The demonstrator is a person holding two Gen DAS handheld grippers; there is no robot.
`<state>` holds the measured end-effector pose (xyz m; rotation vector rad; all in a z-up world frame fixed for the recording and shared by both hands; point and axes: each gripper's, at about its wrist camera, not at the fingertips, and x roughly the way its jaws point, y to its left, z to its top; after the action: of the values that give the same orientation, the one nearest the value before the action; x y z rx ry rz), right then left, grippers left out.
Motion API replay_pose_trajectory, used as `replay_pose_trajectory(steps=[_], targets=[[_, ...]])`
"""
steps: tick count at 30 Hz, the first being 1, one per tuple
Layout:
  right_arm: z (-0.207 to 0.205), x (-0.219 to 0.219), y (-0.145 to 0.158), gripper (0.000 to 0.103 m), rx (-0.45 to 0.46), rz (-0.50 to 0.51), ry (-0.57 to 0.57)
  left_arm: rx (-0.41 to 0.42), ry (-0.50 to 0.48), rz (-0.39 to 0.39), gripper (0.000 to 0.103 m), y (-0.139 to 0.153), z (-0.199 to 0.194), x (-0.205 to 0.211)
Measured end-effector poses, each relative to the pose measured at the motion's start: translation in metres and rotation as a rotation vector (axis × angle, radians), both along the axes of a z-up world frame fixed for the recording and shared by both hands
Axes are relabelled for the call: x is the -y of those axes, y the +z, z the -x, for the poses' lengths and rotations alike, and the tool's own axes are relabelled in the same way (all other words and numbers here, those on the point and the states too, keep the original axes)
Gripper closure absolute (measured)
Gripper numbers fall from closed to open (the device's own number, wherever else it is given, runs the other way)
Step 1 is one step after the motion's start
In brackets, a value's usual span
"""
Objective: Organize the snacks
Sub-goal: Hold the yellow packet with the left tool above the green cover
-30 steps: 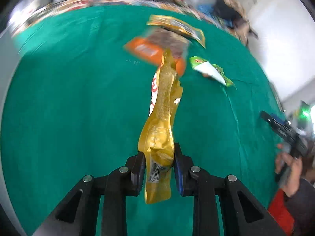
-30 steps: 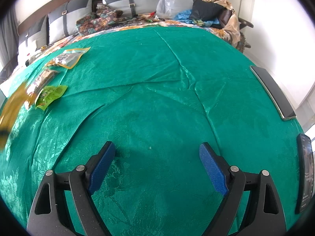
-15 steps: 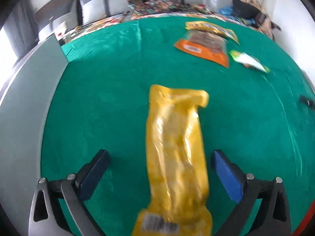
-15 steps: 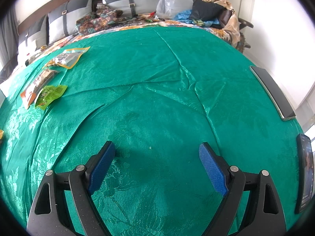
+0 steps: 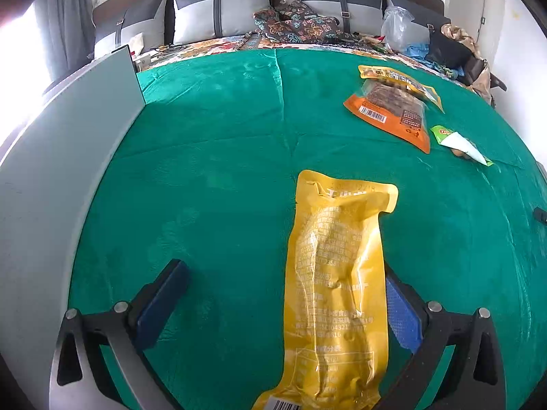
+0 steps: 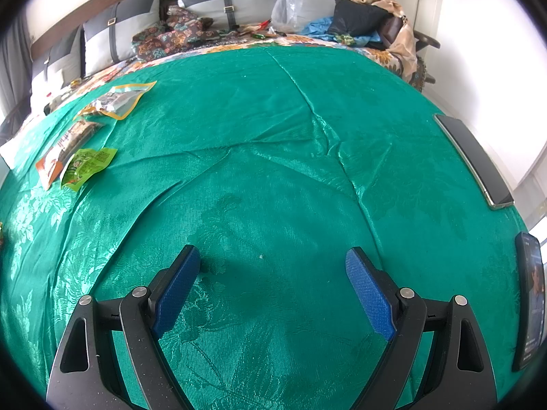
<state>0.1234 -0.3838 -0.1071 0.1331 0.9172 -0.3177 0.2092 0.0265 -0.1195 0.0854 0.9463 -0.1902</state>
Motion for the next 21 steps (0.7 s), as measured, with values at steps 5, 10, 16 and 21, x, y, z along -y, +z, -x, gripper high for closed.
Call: replay_pose_trajectory(steps=[5, 10, 16, 21], targets=[[0.0, 0.0, 0.0, 0.014, 0.0, 0.0, 0.0, 0.0, 0.0, -0.001, 0.0, -0.0005, 0.0001, -0.0001], [0.0, 0.0001, -0.0001, 0.014, 0.0, 0.0, 0.0, 0.0, 0.0, -0.001, 0.0, -0.0009, 0.0001, -0.0002], [0.0, 0.0003, -0.0002, 0.014, 0.0, 0.0, 0.0, 0.0, 0.001, -0.002, 0.0, -0.0014, 0.0004, 0.0], [0.0, 0.0004, -0.0003, 0.014, -0.001, -0.001, 0.0, 0.001, 0.001, -0.002, 0.0, -0.0017, 0.0004, -0.0002]])
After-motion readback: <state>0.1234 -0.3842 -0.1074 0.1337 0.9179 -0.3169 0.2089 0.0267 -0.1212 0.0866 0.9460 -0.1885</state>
